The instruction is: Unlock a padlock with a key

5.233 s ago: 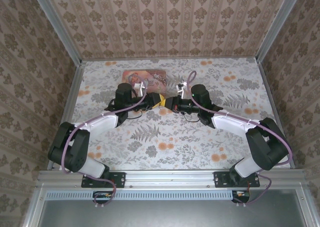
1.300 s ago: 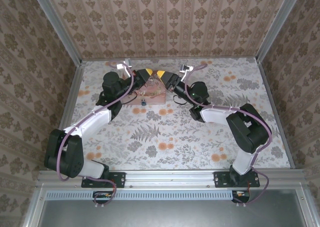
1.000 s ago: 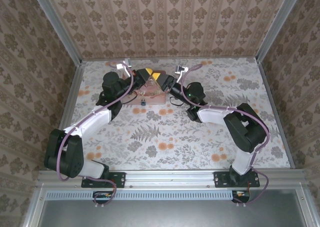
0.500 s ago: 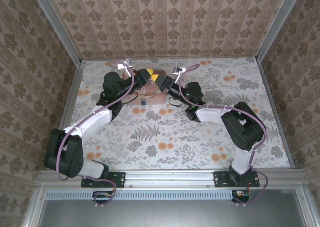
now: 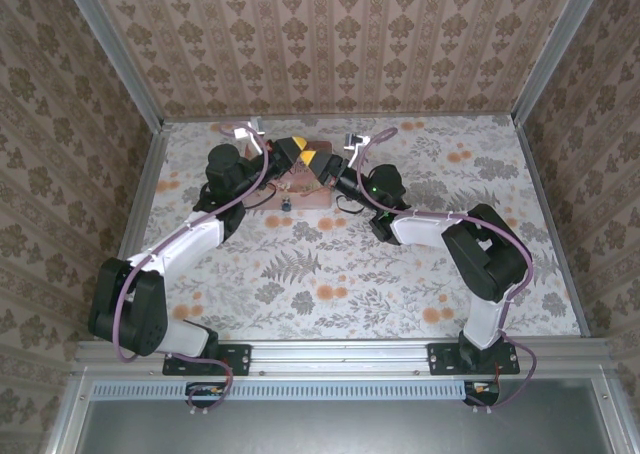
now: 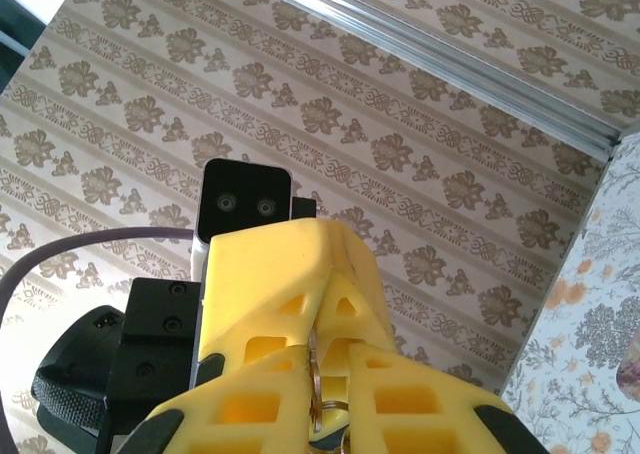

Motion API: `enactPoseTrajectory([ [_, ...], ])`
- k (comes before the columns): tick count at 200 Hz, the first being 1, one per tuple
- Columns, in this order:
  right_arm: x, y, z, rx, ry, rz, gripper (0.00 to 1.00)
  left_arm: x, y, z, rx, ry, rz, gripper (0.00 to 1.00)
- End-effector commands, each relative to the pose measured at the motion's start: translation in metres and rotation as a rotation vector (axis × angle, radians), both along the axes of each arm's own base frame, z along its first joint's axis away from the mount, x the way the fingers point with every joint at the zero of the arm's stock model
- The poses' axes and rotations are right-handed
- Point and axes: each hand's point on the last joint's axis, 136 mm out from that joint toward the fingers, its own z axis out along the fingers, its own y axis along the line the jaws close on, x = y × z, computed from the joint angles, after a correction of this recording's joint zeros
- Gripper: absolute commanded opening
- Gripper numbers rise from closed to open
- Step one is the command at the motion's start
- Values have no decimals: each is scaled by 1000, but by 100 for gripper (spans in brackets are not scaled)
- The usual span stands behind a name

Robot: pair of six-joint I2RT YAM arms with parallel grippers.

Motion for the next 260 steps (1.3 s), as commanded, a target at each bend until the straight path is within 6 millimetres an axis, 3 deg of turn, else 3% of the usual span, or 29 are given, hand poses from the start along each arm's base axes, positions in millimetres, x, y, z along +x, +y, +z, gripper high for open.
enactPoseTrajectory([
  [1,3,3,0,-4,-5,-2,0,-7,-1,7,-22,-26,-10,0],
  [33,9,-4,-5,5,25,-26,0,-11,3,7,-25,-26,4,1],
  [53,10,-9,-8,9,37,-22,0,-13,9,10,-24,-29,25,43],
  [64,9,-10,-10,8,43,-14,0,-14,16,11,-16,-26,44,59],
  [74,7,-10,-11,3,42,-3,0,-14,24,13,-8,-26,67,68],
  [92,3,-10,-13,-10,47,15,0,-14,38,15,9,-28,101,75],
  [149,-9,-10,-19,-66,54,52,0,-18,57,9,79,6,94,79],
  [218,-2,-12,-24,20,134,53,0,-28,37,-23,105,87,17,72],
  [260,0,-10,-28,52,157,62,0,-22,28,-41,81,135,11,66],
])
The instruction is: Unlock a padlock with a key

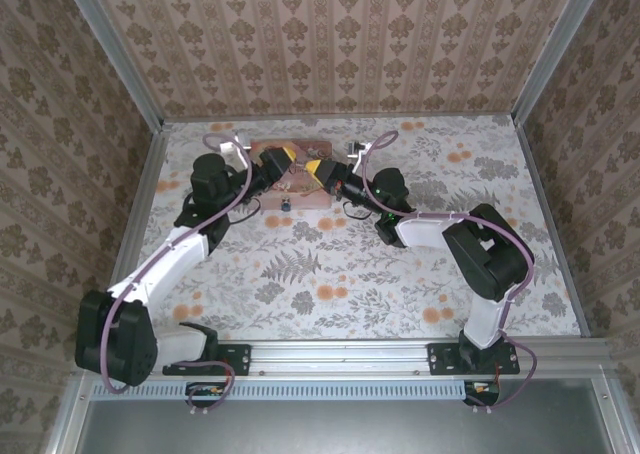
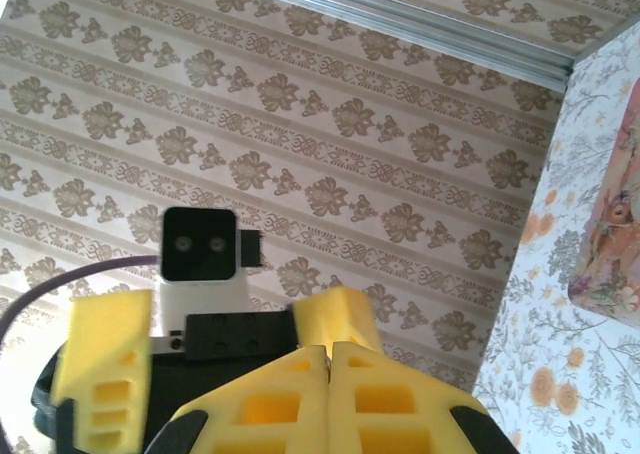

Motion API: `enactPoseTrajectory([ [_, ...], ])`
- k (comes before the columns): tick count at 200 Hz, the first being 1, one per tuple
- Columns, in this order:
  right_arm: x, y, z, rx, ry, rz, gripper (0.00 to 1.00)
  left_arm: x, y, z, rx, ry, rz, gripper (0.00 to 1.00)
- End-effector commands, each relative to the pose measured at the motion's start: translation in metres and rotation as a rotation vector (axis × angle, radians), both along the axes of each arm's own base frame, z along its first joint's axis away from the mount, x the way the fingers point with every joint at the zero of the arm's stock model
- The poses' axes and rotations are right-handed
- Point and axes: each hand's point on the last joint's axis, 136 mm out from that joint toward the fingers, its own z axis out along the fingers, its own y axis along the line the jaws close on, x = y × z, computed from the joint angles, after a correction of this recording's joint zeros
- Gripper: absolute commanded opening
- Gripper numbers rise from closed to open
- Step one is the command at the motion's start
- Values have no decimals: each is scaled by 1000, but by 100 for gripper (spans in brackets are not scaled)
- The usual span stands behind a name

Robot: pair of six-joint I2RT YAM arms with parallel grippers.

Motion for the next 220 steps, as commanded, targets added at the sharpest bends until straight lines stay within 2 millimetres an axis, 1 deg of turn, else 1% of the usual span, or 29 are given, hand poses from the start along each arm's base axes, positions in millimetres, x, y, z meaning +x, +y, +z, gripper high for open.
enactPoseTrajectory([
  [1,1,-1,6,53,-7,-2,0,1,-5,-12,-14,22,-13,66],
  [42,-3,-1,6,54,-6,1,0,8,-10,-15,-30,25,-4,58],
  [98,-4,1,3,56,2,9,0,16,-16,-14,-62,16,10,51],
  [124,-6,1,3,56,4,15,0,19,-21,-14,-76,14,8,46],
  [151,-7,2,2,54,6,20,0,22,-24,-15,-89,15,7,39],
  [195,-8,1,-1,51,11,18,0,25,-23,-12,-103,5,22,34],
  [210,-8,1,-2,50,14,18,0,26,-23,-11,-104,3,24,35],
  [220,-7,0,-3,48,17,13,0,26,-23,-11,-103,2,26,38],
])
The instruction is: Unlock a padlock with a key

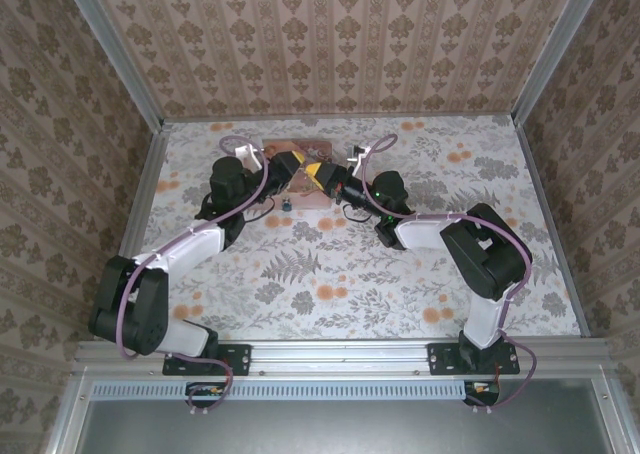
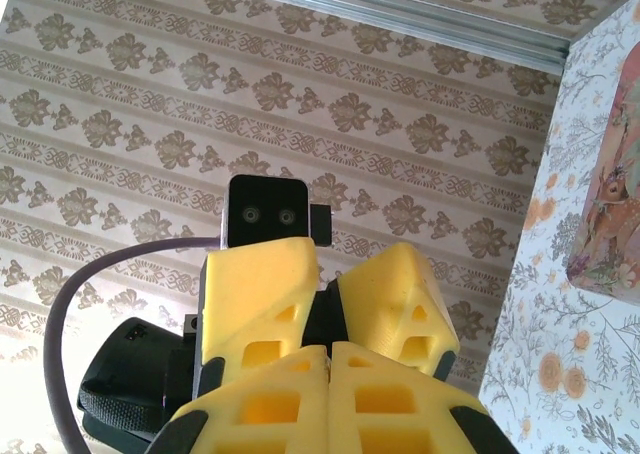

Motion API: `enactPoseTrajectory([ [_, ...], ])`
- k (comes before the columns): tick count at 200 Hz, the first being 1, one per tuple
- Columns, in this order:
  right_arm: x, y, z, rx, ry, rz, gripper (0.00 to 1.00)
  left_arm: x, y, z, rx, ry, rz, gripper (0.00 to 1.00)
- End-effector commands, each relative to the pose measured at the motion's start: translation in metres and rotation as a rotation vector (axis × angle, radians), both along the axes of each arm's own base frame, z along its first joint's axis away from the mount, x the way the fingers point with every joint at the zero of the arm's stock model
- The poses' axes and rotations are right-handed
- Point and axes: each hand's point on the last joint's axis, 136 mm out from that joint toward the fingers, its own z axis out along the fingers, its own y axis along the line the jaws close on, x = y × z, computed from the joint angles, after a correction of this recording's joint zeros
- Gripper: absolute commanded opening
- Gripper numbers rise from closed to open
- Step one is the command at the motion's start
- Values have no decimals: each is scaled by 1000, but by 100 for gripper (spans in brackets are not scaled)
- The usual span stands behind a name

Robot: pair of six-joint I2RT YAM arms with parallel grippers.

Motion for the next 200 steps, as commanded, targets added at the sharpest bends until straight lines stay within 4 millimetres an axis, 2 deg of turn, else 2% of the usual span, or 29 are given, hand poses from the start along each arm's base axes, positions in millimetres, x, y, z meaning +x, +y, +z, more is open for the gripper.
enactPoseTrajectory([
  [1,-4,-1,4,32,-25,0,0,3,0,15,-30,-40,14,39],
  [39,-2,-11,-8,-19,-12,-53,0,3,15,16,-20,-40,55,56],
  [84,-12,-21,-30,-314,-113,-96,0,-10,49,9,66,-34,118,66],
  [123,-22,-30,-39,-456,-209,-104,0,-24,66,-15,168,4,137,69],
  [144,-24,-29,-38,-463,-221,-86,0,-30,71,-32,216,27,142,69],
  [200,-17,-34,-34,-431,-186,-80,0,-42,80,-76,329,87,147,71],
])
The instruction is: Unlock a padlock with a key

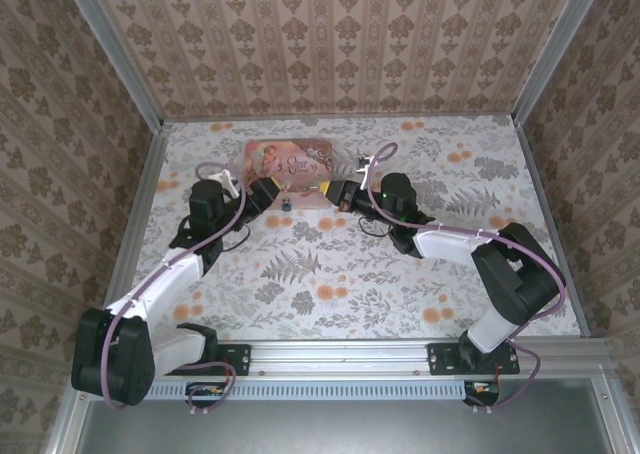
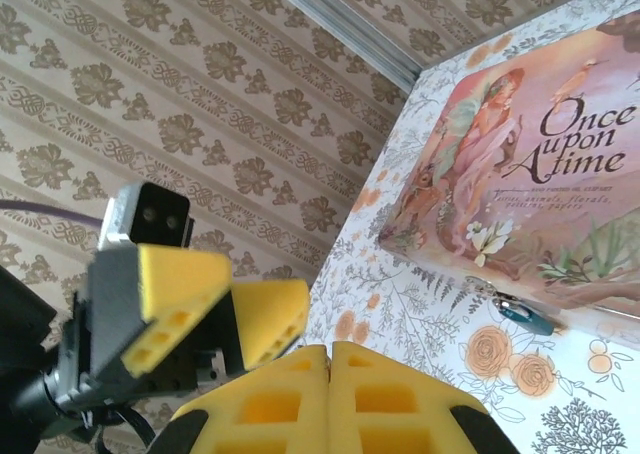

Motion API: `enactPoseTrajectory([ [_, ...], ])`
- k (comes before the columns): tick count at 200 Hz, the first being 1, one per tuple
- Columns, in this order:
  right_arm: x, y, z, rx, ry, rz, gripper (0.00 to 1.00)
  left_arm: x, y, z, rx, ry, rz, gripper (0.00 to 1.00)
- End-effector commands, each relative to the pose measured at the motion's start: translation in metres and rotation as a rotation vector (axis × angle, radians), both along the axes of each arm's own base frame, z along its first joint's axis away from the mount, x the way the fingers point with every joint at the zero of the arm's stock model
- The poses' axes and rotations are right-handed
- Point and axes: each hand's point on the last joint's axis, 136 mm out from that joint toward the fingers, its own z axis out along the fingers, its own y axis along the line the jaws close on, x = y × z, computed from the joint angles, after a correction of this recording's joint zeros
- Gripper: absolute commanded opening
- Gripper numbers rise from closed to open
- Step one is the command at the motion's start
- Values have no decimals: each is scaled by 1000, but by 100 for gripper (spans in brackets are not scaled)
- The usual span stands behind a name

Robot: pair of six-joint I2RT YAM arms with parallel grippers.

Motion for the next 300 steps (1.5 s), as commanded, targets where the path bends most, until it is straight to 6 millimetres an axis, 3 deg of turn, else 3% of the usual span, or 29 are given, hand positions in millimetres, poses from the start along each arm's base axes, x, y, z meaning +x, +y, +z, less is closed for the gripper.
enactPoseTrajectory([
  [1,1,-3,6,9,-8,12,0,-5,7,-14,72,-3,5,71],
  [30,8,-6,5,68,66,-5,0,-6,1,-21,62,11,-2,70],
  [95,29,10,-6,420,324,-8,0,22,-58,16,-111,-55,-53,63],
  [103,31,11,-9,444,340,-13,0,21,-71,19,-133,-56,-76,62],
  [122,30,12,-17,447,366,-35,0,28,-79,20,-170,-55,-61,59],
  [179,21,16,-11,431,364,-41,0,40,-83,8,-209,-20,-20,51],
  [232,17,18,-9,418,361,-37,0,44,-82,12,-215,-36,-3,41],
  [300,14,23,-12,415,370,-24,0,47,-83,14,-222,-40,3,35],
])
